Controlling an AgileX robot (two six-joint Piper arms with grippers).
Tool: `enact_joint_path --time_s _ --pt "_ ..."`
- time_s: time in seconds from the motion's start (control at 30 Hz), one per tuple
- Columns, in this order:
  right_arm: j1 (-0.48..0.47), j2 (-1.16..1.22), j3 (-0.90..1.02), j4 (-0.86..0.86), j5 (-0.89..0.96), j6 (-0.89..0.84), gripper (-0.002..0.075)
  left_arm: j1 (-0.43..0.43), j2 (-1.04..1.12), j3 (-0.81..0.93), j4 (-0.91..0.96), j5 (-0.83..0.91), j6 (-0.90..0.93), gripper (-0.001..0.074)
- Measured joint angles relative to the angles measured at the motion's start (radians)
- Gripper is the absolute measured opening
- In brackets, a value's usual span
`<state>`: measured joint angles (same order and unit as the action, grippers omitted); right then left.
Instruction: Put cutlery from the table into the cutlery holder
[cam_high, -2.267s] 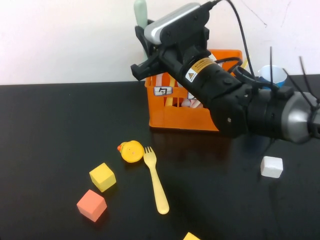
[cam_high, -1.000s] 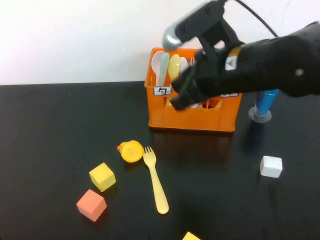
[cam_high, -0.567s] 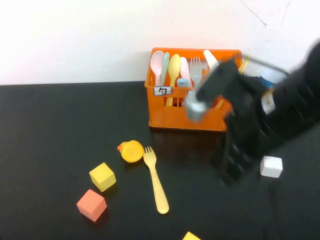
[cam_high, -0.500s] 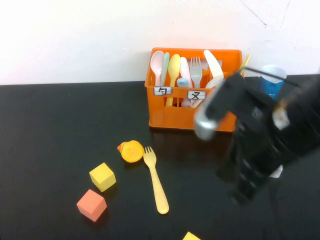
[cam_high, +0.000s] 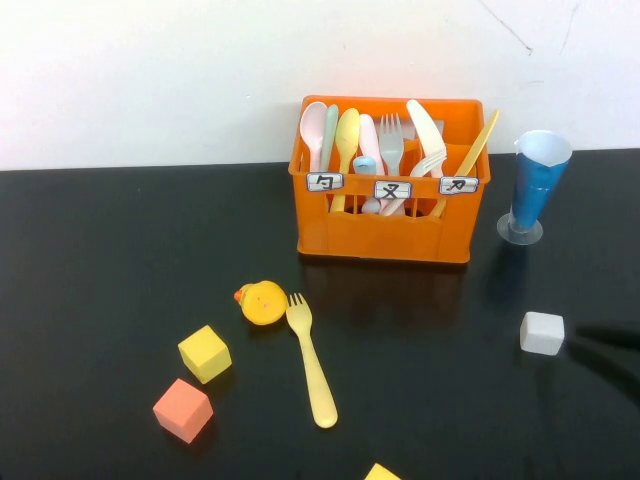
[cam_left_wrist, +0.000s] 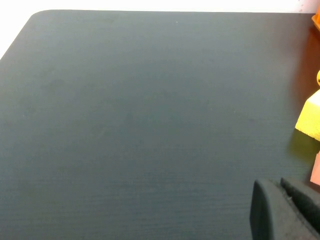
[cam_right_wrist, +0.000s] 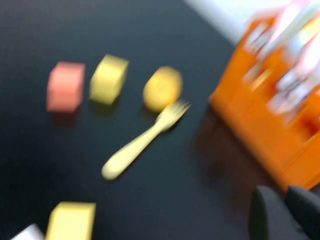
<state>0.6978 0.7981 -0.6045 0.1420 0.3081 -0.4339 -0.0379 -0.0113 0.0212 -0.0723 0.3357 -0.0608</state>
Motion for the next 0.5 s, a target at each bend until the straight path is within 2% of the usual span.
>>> enact_joint_path --time_s 0.1,0.2,0.5 --pt "0.0 -0.084 0.143 -0.018 -0.255 0.0 0.0063 0.0 0.0 0.0 0.0 0.0 0.0 -0.0001" --pt "-0.002 -0.158 0.28 -0.009 -0.42 -0.002 0.0063 0.0 0.0 0.0 0.0 0.0 0.0 -0.0001" --pt "-0.013 -0.261 0.552 0.174 -0.71 -0.144 0.0063 0.0 0.0 0.0 0.0 0.002 -0.002 -0.0001"
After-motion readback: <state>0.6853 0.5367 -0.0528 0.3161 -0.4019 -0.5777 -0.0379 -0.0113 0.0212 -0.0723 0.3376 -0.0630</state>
